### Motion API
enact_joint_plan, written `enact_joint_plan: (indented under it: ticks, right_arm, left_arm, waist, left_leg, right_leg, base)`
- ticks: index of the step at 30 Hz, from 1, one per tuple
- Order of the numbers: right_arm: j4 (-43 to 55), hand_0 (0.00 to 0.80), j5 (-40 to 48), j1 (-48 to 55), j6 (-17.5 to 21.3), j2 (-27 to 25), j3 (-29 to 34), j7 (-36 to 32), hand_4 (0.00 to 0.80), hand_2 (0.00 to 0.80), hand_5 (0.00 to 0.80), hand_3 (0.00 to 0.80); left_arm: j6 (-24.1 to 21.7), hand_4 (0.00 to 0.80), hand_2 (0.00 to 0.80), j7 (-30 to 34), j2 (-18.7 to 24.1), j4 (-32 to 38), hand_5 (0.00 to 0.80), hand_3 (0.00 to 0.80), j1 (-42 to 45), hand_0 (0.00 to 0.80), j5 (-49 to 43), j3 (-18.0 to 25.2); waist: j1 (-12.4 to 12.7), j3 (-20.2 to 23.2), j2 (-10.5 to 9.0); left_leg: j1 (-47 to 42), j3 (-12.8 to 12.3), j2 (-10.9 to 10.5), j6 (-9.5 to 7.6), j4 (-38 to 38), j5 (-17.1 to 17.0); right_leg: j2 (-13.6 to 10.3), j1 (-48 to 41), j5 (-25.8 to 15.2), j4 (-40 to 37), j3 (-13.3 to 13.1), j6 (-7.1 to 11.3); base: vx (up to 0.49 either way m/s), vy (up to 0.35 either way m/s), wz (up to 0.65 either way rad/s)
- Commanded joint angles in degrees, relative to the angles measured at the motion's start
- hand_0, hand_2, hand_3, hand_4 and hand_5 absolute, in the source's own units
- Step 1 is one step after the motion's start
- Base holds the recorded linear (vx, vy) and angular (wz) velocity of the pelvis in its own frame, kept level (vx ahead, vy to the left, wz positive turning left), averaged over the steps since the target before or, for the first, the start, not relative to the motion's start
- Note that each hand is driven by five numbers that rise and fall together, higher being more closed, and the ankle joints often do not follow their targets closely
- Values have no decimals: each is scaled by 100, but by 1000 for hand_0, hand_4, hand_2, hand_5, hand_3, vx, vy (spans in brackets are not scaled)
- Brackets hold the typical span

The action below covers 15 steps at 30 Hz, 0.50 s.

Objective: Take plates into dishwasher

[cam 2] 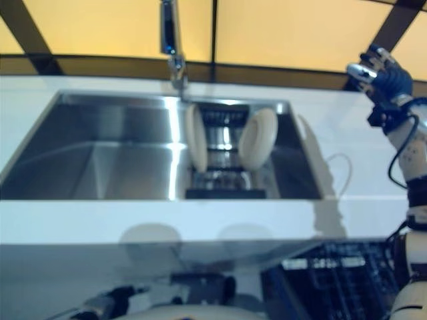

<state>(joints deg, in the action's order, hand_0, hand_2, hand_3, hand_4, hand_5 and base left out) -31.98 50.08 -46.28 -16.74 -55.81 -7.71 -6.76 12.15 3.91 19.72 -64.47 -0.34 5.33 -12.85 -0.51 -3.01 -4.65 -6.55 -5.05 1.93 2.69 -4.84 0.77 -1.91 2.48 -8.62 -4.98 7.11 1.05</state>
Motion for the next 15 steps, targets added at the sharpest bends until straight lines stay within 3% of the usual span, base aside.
enact_joint_plan:
  ticks: [1,11,15]
  right_arm:
    - [-350,0,-141,-872,136,-281,-194,219,0,0,0,0]
    - [-406,0,-280,-909,-431,-86,-459,72,0,0,0,0]
    - [-421,0,-357,-904,-541,179,-587,17,0,0,0,0]
  left_arm:
    - [23,0,0,-117,72,-216,0,0,-223,0,123,-361]
    - [111,0,0,-138,179,-128,0,0,-138,0,45,-335]
    - [86,0,0,-141,167,-122,0,0,-130,0,113,-367]
  waist:
    - [190,210,57]
    - [210,176,114]
    - [256,150,144]
  left_leg:
    - [285,16,-102,-83,30,-88]
    - [206,-122,-51,-58,34,-41]
    - [180,-241,-4,-34,29,-37]
  right_leg:
    - [-282,-492,680,286,345,492]
    - [-333,-586,729,269,462,499]
    - [-429,-634,727,276,661,537]
  base:
    - [8,-12,-6]
    - [23,-13,-2]
    - [37,-9,-2]
